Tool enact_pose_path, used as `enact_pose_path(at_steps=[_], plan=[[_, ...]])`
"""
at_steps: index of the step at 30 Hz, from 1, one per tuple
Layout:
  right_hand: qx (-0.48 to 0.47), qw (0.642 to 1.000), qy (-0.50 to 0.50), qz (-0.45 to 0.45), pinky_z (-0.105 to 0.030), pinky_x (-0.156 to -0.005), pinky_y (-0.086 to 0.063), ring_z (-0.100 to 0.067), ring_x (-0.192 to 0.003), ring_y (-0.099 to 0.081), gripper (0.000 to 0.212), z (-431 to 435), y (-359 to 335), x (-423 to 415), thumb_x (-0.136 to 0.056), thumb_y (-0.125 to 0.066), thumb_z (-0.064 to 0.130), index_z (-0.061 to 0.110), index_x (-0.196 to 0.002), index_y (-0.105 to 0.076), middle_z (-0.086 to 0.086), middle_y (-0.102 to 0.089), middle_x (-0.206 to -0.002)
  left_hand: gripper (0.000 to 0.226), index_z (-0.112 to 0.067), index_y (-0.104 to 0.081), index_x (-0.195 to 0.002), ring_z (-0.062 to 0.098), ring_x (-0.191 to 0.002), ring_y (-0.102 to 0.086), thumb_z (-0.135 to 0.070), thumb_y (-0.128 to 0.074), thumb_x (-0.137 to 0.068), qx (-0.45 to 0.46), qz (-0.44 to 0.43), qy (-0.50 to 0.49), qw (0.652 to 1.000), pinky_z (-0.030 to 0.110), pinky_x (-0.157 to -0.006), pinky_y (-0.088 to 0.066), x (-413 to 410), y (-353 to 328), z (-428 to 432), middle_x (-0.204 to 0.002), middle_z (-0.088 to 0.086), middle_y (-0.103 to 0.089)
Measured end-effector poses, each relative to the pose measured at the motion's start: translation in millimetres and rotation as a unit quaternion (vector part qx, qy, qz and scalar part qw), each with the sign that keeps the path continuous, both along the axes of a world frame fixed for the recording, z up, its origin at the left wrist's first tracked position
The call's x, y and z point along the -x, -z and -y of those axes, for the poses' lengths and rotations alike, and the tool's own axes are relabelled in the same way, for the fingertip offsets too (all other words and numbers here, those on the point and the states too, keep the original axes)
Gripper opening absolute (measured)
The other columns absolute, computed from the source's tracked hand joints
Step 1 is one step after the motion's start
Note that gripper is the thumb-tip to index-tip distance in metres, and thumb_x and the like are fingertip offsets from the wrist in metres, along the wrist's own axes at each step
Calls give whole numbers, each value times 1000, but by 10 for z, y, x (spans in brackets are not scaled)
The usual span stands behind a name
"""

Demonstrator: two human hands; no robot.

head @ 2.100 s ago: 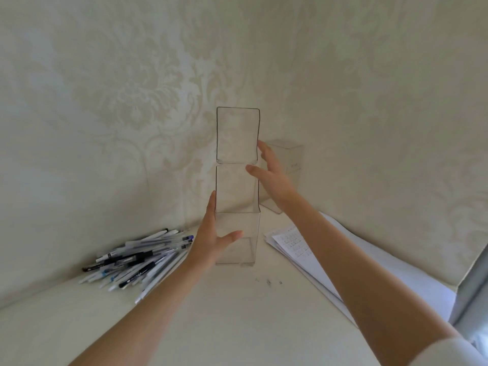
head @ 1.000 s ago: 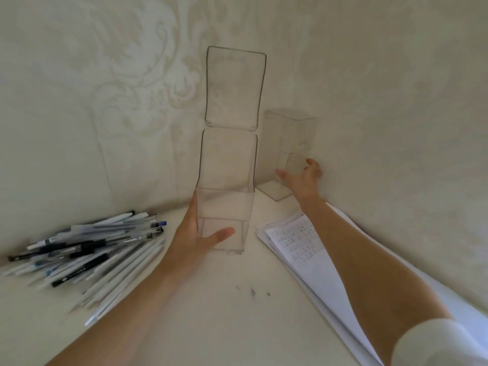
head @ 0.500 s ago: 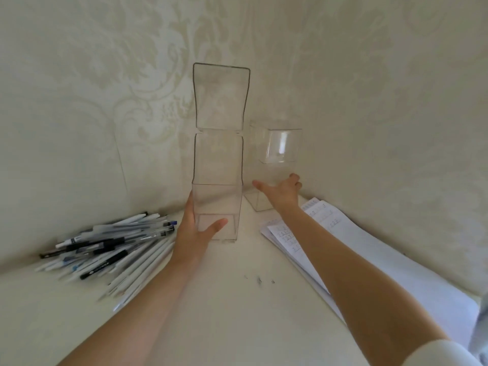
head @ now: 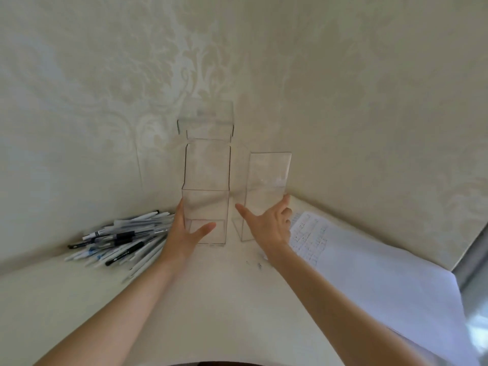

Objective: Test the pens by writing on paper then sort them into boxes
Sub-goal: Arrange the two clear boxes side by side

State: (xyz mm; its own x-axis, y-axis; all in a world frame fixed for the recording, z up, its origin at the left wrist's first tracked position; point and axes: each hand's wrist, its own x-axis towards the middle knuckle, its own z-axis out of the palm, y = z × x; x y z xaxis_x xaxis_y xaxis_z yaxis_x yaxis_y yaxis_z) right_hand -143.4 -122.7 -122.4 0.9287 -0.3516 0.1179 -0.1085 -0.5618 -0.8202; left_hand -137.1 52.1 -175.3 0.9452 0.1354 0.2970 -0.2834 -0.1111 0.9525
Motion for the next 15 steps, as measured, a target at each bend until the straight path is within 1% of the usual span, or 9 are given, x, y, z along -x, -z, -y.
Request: enact_pose_path(at_steps=[1,3,5,7,9,10,11,13,15], plan=[[-22,999,-12,37,-47,-114,-21,-32,-143,-14,124,22,-30,35,-71,-63,69,13,-148,15,-13,-7,-156,104,-31,-17,-146,3,-135,-23,-37,-78,-62,0,4,2,1000,33,-113,-20,18,4,-12,-148,-17,-24],[-5,976,-34,214,-42,-118,-12,-26,-145,-7,114,103,-155,111,-74,-64,64,14,-150,5,-11,-6,-157,89,-34,-27,-140,-10,-125,-32,-26,-77,-66,2,21,15,1000,20,-106,-26,89,-32,-5,-135,-32,-34],[135,922,-84,353,-37,-117,-9,-24,-144,-10,100,171,-352,119,-77,-59,62,14,-150,-10,-12,-14,-156,71,-44,-37,-121,-26,-101,-42,-9,-74,-72,0,39,28,999,2,-87,-34,151,-84,10,-108,-51,-45],[235,888,-157,364,-40,-116,-7,-24,-145,-12,89,157,-536,85,-80,-54,62,19,-149,-20,-10,-19,-156,67,-45,-38,-111,-30,-94,-44,-6,-75,-72,8,48,44,998,-4,-75,-34,185,-85,16,-95,-53,-49],[321,852,-195,364,-41,-117,-8,-24,-144,-16,81,45,-595,87,-82,-50,61,18,-147,-27,-9,-26,-154,71,-48,-37,-116,-26,-106,-42,-29,-82,-64,9,50,45,998,-2,-82,-33,188,-60,-13,-107,-49,-49],[335,843,-202,370,-39,-117,-13,-24,-143,-20,80,-22,-561,93,-84,-50,59,13,-146,-29,-10,-31,-153,76,-49,-37,-119,-21,-113,-40,-39,-81,-59,7,48,43,998,1,-88,-33,185,-44,-32,-116,-44,-48],[319,850,-203,368,-36,-115,-18,-22,-141,-23,80,-85,-499,109,-85,-51,56,10,-146,-28,-11,-32,-152,79,-48,-37,-123,-16,-118,-39,-41,-80,-57,6,45,49,998,5,-93,-32,189,-33,-50,-123,-38,-47],[194,906,-208,314,-25,-109,-26,-17,-141,-24,86,-214,-406,240,-87,-58,49,11,-150,-13,-7,-24,-155,83,-43,-35,-128,-16,-120,-37,-39,-80,-58,2,36,58,998,13,-97,-30,214,-26,-56,-128,-34,-43],[91,937,-214,262,-13,-105,-22,-11,-142,-22,88,-306,-314,299,-87,-62,42,15,-151,-7,-1,-20,-156,91,-38,-31,-134,-20,-120,-32,-43,-79,-58,-15,32,53,998,17,-100,-28,245,-36,-43,-130,-36,-37]])
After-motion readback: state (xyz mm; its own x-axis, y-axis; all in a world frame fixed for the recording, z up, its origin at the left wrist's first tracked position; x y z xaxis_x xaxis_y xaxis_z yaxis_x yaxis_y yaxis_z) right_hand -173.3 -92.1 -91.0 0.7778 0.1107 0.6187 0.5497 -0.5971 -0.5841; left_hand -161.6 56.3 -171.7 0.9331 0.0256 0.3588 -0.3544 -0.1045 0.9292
